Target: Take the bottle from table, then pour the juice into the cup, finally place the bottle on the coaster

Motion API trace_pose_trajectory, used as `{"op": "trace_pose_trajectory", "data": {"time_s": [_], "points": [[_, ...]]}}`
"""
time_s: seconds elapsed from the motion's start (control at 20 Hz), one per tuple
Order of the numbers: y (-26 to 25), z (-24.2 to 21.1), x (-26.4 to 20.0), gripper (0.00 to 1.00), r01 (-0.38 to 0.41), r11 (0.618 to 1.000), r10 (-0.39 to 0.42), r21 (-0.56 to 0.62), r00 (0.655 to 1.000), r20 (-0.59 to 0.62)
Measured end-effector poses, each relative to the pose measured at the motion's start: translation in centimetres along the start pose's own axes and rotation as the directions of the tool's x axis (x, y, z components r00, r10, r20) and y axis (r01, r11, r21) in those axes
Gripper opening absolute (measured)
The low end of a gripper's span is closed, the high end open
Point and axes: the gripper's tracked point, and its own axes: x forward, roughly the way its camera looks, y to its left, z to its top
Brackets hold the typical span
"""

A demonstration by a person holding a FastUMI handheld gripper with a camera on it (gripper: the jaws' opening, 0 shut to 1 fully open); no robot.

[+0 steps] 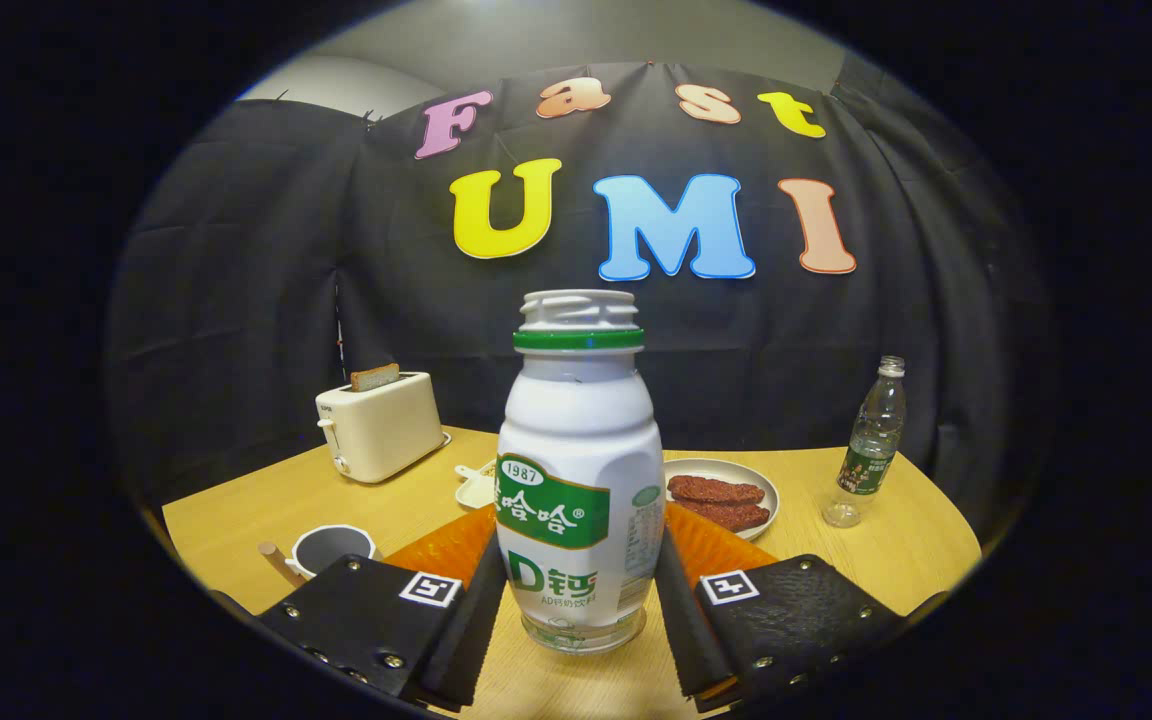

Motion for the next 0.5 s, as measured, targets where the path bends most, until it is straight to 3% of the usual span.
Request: {"op": "trace_pose_trajectory", "data": {"time_s": [0.5], "points": [[0.01, 1.13, 0.15, 0.72, 0.018, 0.999, -0.017, -0.031, 0.999, 0.032]]}}
